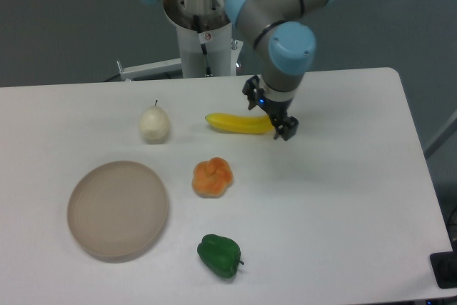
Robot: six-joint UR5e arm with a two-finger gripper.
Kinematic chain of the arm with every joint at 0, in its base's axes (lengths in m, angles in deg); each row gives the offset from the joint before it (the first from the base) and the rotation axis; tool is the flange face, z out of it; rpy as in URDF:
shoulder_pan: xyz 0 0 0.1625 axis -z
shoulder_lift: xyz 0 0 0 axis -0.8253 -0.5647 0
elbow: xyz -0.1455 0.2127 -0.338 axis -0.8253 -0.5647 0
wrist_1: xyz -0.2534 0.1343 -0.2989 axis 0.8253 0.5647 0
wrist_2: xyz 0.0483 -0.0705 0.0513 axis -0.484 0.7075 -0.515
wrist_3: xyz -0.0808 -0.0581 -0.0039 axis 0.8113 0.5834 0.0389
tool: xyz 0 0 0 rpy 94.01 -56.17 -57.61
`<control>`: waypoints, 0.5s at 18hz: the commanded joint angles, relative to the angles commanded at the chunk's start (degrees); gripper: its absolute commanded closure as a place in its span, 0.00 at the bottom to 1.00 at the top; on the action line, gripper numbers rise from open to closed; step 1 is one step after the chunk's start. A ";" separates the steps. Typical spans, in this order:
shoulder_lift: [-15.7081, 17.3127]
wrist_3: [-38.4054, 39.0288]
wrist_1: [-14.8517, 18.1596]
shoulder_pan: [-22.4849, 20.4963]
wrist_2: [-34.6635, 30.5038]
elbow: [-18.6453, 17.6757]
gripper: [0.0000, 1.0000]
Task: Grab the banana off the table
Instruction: 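Move the gripper over the yellow banana and lower onto it, then close the gripper on the banana's middle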
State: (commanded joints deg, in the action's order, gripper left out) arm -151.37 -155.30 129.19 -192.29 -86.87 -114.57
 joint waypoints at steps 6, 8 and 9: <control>-1.14 -6.60 -5.73 0.00 -2.53 -3.61 0.00; -1.58 -6.52 -6.34 0.00 -5.09 -3.79 0.00; -2.37 -6.61 -6.95 -0.09 -5.18 -3.96 0.00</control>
State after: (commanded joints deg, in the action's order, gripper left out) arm -153.74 -161.91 122.23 -192.38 -92.06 -118.53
